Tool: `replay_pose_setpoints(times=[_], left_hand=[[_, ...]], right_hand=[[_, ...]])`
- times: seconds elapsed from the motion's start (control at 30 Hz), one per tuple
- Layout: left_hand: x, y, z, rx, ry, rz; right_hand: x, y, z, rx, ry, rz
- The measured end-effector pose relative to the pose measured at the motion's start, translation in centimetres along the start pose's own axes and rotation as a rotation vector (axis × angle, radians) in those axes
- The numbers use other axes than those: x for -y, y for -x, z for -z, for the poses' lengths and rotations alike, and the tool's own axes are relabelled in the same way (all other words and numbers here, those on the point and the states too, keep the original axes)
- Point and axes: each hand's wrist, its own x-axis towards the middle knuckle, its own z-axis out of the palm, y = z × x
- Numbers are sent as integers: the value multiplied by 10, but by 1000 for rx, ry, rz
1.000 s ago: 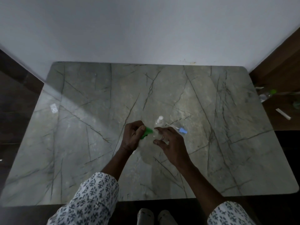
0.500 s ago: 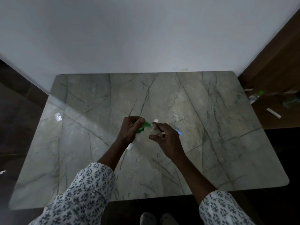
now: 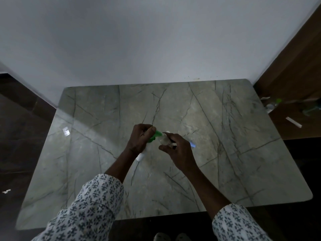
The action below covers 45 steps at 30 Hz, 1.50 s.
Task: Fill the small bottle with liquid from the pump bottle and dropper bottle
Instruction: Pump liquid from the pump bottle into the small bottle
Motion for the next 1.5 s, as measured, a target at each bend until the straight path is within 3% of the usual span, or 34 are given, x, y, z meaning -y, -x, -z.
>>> replay_pose_setpoints(times=[1.5], left_hand=[[-15,-8,5,13,-67,-39]], right_hand=[[15,1,6,-35,7,42]])
